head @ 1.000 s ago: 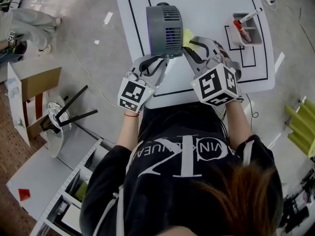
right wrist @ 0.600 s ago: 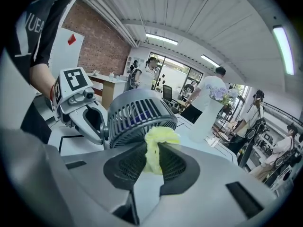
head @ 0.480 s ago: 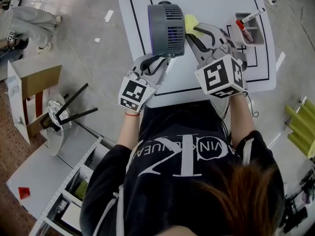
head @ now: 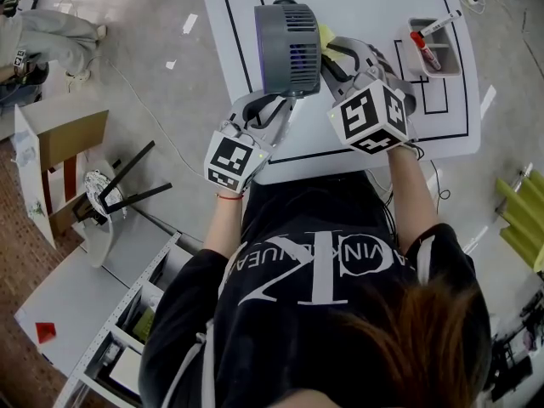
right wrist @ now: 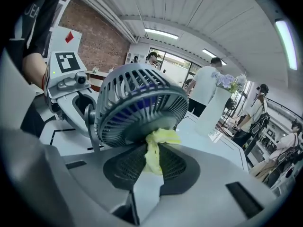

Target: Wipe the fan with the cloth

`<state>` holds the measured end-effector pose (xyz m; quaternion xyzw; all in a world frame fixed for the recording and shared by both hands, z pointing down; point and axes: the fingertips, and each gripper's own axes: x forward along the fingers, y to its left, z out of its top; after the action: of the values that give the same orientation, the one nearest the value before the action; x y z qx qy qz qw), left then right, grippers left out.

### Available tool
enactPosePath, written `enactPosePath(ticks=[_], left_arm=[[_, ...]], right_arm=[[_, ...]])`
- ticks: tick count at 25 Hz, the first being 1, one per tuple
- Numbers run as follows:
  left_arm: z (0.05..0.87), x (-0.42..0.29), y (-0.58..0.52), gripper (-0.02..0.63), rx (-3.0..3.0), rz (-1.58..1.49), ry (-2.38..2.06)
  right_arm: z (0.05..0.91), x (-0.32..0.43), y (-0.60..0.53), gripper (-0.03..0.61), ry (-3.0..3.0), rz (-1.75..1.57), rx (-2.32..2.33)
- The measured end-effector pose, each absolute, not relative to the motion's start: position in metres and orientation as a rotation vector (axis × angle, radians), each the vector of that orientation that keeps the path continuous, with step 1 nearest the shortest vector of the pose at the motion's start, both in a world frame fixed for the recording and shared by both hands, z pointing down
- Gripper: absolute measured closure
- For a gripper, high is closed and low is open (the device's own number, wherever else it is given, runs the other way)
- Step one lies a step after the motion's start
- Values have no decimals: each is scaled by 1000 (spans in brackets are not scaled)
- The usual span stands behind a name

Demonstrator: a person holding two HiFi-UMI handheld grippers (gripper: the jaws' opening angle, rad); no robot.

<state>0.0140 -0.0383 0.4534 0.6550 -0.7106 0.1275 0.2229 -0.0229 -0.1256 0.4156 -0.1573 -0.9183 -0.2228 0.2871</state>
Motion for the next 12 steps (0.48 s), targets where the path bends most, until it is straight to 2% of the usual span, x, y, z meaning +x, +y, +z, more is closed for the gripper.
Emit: enactPosePath(ticks=[12], left_arm=[[457,14,-38,531,1786,342,-1937]], right_arm=[[425,12,-101,506,-2420,-494,-501]])
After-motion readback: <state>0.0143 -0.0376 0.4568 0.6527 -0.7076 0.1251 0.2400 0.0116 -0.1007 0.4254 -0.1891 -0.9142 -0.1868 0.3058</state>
